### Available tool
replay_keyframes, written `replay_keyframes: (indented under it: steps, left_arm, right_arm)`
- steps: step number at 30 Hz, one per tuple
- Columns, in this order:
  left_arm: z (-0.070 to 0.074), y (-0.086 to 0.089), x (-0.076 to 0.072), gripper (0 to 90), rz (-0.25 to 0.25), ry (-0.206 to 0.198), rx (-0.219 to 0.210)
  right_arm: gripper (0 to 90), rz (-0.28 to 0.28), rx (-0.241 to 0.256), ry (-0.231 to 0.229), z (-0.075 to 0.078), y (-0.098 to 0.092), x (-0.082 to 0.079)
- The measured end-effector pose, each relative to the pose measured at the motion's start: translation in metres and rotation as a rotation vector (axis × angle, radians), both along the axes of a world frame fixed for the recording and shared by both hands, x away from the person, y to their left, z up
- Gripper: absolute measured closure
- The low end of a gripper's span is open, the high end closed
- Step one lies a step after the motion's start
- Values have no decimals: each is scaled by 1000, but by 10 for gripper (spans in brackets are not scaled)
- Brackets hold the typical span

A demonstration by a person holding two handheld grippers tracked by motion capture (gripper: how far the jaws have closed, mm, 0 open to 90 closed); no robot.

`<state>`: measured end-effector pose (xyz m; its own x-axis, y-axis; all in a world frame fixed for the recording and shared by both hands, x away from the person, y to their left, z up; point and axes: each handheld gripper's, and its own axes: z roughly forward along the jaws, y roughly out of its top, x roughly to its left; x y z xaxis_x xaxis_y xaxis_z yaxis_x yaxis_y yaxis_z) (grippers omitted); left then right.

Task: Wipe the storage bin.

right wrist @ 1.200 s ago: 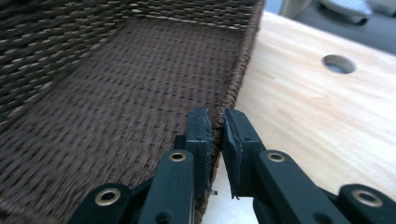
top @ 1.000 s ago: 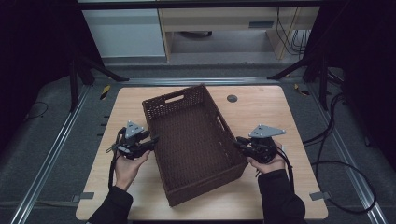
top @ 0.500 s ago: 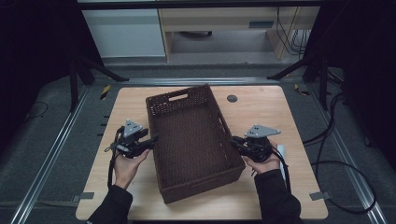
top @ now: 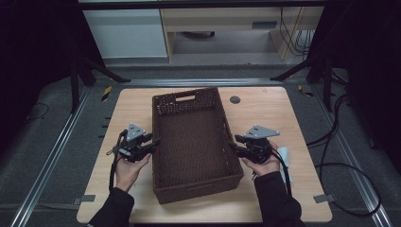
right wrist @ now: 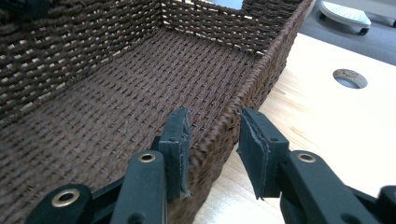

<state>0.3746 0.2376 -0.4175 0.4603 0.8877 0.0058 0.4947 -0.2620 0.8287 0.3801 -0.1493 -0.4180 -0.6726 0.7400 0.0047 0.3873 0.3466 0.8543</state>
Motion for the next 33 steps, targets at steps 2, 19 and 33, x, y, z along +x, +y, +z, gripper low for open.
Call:
replay_keyframes:
  steps: [2, 19, 33]
  left_arm:
    - [0, 0, 2, 596, 8, 2, 1]
    - [-9, 1, -25, 531, -23, 21, 6]
    - [-13, 6, -16, 623, -2, 33, 4]
  right_arm:
    - [644, 3, 15, 8, -2, 1, 0]
    - [568, 19, 44, -4, 4, 3, -22]
    - [358, -191, 73, -35, -3, -59, -20]
